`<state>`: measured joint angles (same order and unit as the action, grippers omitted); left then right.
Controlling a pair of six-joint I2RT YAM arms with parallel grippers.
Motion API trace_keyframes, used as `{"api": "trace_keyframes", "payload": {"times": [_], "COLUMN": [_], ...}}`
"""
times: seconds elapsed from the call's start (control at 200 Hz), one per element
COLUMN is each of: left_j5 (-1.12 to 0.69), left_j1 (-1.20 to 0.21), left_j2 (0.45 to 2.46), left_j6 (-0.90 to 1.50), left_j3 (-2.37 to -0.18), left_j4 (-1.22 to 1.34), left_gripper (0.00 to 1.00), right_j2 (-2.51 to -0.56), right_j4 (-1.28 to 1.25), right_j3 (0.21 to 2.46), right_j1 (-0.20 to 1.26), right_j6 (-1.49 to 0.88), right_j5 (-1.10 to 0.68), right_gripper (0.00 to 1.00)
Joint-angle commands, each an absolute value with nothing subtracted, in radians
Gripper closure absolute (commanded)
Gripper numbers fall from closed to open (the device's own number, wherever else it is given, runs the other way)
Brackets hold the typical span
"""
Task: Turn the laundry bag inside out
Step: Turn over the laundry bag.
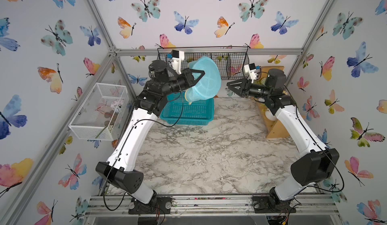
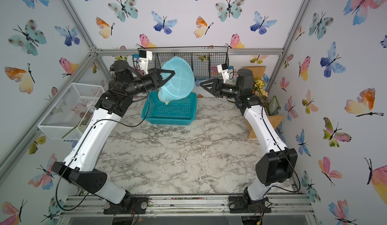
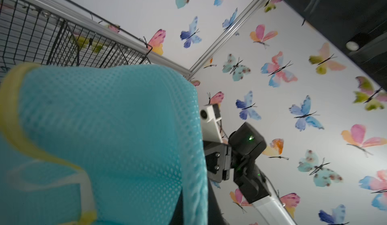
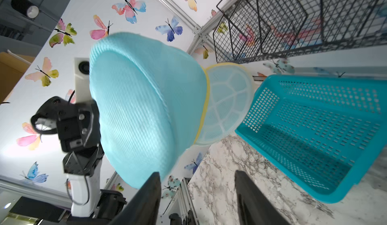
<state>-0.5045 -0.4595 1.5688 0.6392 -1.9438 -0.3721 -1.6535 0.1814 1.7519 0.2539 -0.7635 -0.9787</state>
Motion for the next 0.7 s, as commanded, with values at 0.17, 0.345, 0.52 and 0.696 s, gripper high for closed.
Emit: {"api": "trace_keyframes", "payload": {"times": [0.17, 0.345, 0.52, 0.696], "left_j5": [0.242, 0.405, 0.262, -0.177], "left_j1": [-0.740, -0.812, -0.772, -0.602], "left_j2": [1.386, 1.304, 1.237, 1.090], "left_j6": [-0.064, -0.184, -0.032, 0.067], "left_j3": [-1.573, -1.397, -1.355, -1.166], "left_j4": [-0.486, -0.333, -0.234, 0.025], "left_gripper": [1.00, 1.00, 1.00, 1.00], "right_j2": [-1.767, -1.802, -1.805, -1.734], "right_j4": [0.532, 0.680, 0.731, 0.512], "right_j3": [1.885, 1.935, 1.924, 1.798], "right_j1": [0.250, 0.252, 0.259, 0.258], "right_j6": [-0.739, -0.709, -0.645, -0.700], "right_j5": [-0.958, -0.954, -0.946, -0.981], "right_gripper": [0.41, 0.41, 0.39, 0.37]}}
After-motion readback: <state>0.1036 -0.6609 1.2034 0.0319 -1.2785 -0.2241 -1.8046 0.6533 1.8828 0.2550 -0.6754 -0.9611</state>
